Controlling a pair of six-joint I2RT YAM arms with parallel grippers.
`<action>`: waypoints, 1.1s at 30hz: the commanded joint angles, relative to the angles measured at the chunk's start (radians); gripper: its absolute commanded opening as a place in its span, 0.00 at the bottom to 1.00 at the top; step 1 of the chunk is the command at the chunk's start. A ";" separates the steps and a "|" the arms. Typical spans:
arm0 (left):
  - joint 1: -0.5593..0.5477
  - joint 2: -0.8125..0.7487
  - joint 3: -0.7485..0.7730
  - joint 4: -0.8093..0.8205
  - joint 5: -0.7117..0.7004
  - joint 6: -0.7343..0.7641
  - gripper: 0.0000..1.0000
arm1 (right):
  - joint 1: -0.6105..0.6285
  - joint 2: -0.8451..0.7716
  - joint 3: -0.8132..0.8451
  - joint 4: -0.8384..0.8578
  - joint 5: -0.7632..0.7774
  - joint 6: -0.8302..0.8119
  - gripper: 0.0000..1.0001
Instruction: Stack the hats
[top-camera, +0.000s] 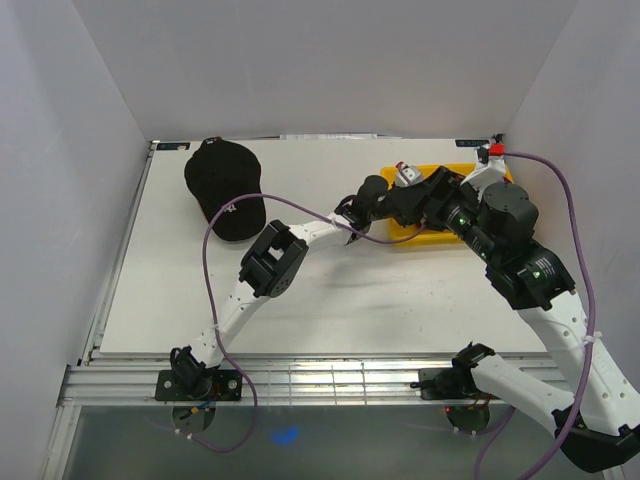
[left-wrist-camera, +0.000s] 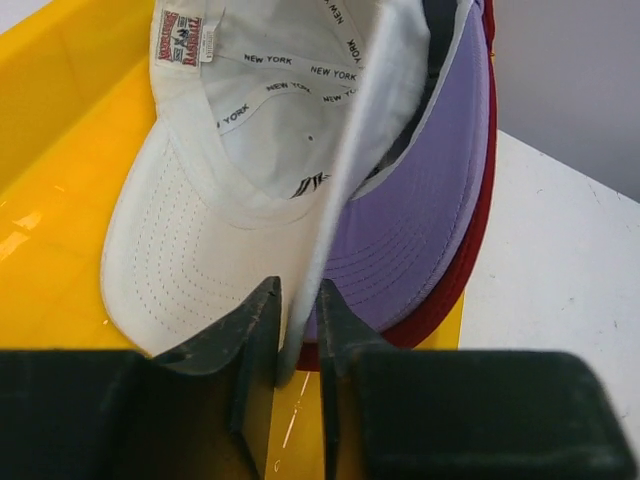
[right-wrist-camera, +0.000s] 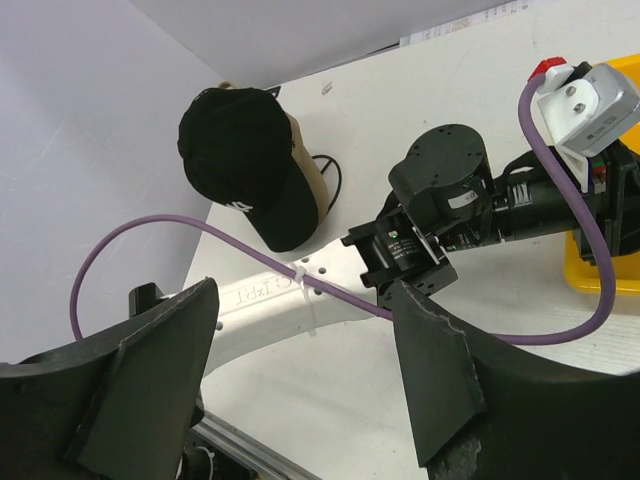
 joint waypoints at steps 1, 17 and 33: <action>-0.008 -0.021 0.043 0.026 -0.003 0.002 0.26 | -0.005 -0.018 -0.002 0.047 -0.007 -0.030 0.76; 0.054 -0.220 -0.054 0.145 -0.077 -0.384 0.00 | -0.004 0.002 0.055 0.062 -0.024 -0.022 0.76; 0.221 -0.518 -0.371 0.401 -0.072 -0.837 0.00 | -0.005 0.051 0.133 0.107 -0.027 0.009 0.77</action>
